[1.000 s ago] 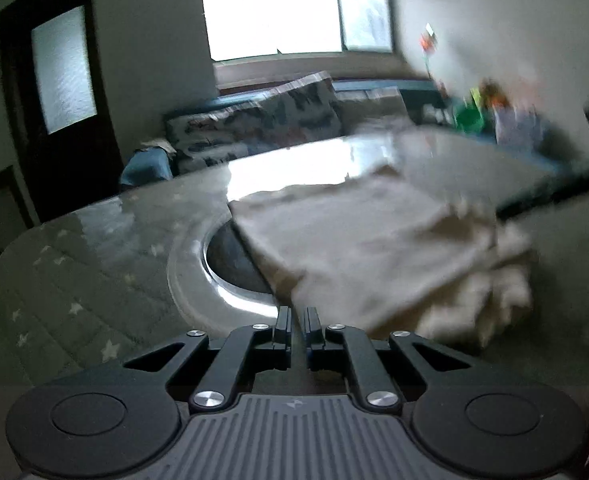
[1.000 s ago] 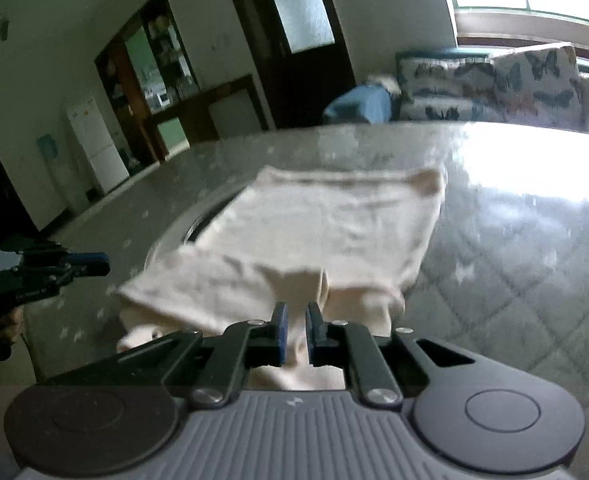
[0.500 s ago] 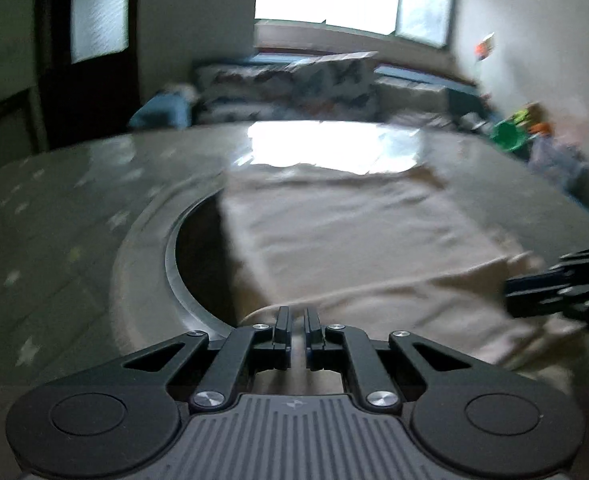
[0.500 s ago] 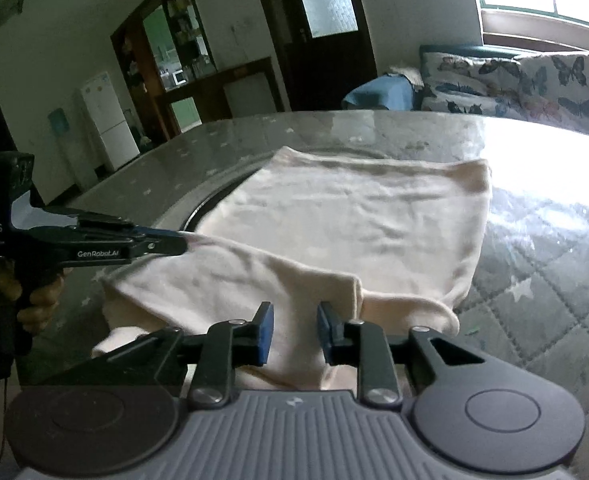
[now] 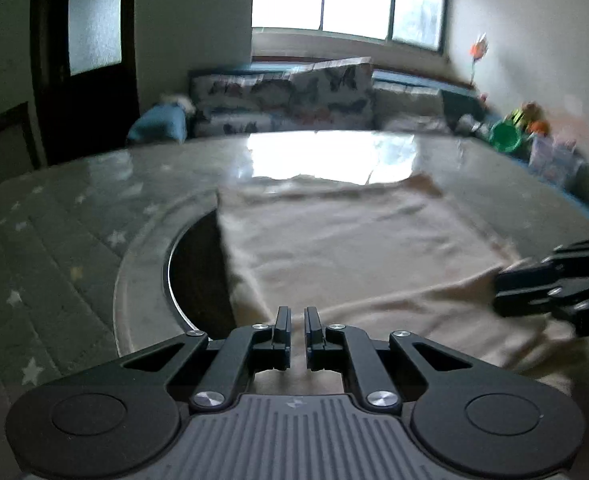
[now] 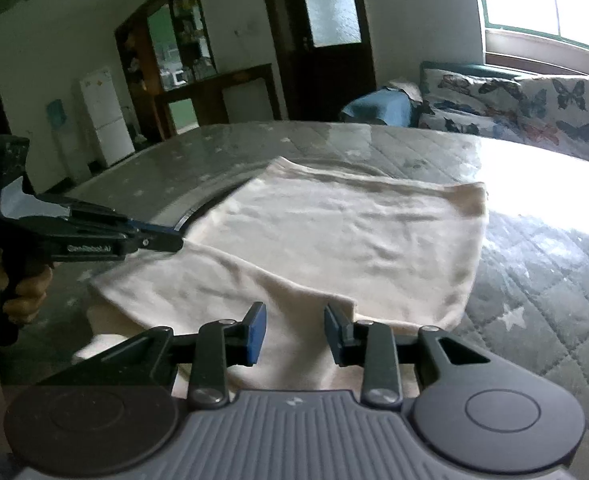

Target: Fold clothes

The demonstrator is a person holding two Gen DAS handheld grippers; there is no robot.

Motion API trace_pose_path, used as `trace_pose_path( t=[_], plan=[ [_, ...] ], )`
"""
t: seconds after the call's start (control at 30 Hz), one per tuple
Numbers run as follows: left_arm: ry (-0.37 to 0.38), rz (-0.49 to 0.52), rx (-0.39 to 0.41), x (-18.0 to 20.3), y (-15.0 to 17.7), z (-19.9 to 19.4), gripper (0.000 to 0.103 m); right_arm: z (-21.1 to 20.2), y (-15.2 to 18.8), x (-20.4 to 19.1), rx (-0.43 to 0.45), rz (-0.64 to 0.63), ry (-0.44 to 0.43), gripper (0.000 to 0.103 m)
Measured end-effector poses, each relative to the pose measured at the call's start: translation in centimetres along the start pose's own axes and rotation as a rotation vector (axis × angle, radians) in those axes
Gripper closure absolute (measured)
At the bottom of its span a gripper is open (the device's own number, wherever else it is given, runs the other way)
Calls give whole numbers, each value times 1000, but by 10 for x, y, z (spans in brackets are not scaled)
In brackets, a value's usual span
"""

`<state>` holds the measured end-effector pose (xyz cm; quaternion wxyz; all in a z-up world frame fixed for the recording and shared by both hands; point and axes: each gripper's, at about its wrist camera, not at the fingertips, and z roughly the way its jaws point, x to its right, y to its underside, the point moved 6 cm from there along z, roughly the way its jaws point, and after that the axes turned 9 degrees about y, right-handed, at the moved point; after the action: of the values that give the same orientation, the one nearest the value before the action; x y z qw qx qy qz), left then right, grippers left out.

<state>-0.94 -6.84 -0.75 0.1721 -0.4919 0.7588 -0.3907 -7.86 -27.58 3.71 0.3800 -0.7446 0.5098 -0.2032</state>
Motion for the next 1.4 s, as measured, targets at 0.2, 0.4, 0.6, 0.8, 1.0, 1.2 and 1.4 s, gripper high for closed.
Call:
trace_pose_path(
  t=[0.2, 0.4, 0.6, 0.8, 1.0, 1.2, 1.4],
  plan=[
    [24, 25, 41, 7, -5, -13, 92, -10, -3, 7, 16, 11, 8, 71],
    [72, 133, 29, 34, -4, -12, 91, 5, -1, 0, -4, -36, 6, 70],
    [141, 268, 17, 43, 12, -34, 91, -26, 2, -4, 1, -130, -19, 69],
    [194, 487, 0, 59, 46, -69, 91, -59, 20, -12, -64, -278, -77, 60],
    [221, 662, 19, 87, 70, -69, 81, -70, 37, -22, -105, -389, -98, 50],
    [211, 780, 23, 94, 77, -66, 81, -71, 45, -29, -112, -456, -88, 47],
    [227, 819, 14, 96, 80, -63, 77, -72, 47, -31, -105, -493, -97, 43]
  ],
)
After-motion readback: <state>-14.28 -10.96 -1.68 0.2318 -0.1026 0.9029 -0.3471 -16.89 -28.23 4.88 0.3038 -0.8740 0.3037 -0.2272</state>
